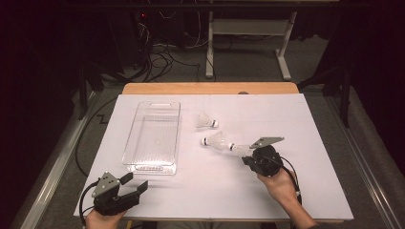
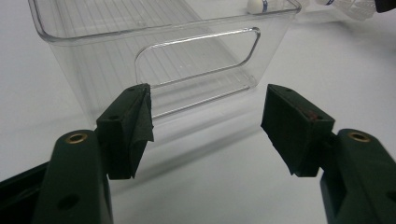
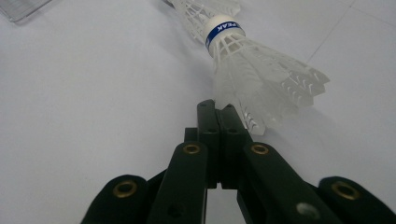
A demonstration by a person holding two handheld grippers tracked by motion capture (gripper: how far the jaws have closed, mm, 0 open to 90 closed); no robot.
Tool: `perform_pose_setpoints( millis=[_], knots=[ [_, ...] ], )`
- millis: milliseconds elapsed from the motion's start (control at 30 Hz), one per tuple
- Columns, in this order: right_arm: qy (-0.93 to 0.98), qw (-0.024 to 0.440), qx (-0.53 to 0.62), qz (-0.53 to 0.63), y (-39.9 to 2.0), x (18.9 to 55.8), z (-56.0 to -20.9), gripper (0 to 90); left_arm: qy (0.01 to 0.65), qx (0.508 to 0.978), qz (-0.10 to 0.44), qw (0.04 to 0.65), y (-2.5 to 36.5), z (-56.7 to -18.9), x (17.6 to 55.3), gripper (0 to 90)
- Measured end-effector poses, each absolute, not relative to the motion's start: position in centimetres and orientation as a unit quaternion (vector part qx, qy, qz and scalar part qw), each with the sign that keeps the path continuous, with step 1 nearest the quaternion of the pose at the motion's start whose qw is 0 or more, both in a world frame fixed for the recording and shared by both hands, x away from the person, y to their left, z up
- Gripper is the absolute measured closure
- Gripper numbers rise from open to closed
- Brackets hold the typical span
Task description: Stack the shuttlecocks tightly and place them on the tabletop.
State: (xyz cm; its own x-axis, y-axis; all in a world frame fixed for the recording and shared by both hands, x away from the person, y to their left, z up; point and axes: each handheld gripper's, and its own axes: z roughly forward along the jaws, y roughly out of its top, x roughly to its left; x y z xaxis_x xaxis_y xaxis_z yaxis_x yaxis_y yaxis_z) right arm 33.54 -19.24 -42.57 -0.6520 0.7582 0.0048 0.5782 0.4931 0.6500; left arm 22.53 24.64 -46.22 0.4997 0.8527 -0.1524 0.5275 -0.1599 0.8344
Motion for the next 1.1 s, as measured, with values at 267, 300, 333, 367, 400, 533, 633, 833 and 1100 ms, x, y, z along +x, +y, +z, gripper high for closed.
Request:
perform_pose_setpoints(
  millis=[267,300,333,367,400,533,633,833,1100],
  knots=[
    [0.86,0.133,0.384,0.309,-19.1,34.3,-42.2,90.0,0.466,0.74,0.181,0.45,24.6,-46.2,22.5,34.3],
    [0.86,0.133,0.384,0.308,-19.0,34.4,-42.1,90.0,0.466,0.74,0.181,0.45,24.6,-46.2,22.5,34.3],
    [0.861,0.133,0.383,0.309,-19.0,34.4,-42.1,90.0,0.466,0.74,0.181,0.45,24.6,-46.2,22.5,34.3],
    [0.861,0.132,0.384,0.308,-19.0,34.5,-42.0,90.0,0.466,0.74,0.18,0.45,24.6,-46.2,22.5,34.3],
    [0.862,0.132,0.381,0.307,-19.0,34.6,-41.9,90.0,0.466,0.74,0.18,0.45,24.6,-46.2,22.6,34.3],
    [0.863,0.132,0.38,0.305,-19.0,34.9,-41.5,90.0,0.466,0.74,0.18,0.449,24.6,-46.2,22.5,34.3],
    [0.865,0.13,0.377,0.304,-18.9,35.2,-41.3,90.0,0.465,0.741,0.181,0.449,24.6,-46.2,22.6,34.3],
    [0.868,0.121,0.377,0.3,-18.7,35.9,-41.4,90.0,0.466,0.741,0.18,0.449,24.6,-46.2,22.5,34.4],
    [0.875,0.115,0.368,0.294,-18.3,36.7,-41.4,90.0,0.464,0.742,0.181,0.449,24.6,-46.2,22.5,34.4]
  ],
)
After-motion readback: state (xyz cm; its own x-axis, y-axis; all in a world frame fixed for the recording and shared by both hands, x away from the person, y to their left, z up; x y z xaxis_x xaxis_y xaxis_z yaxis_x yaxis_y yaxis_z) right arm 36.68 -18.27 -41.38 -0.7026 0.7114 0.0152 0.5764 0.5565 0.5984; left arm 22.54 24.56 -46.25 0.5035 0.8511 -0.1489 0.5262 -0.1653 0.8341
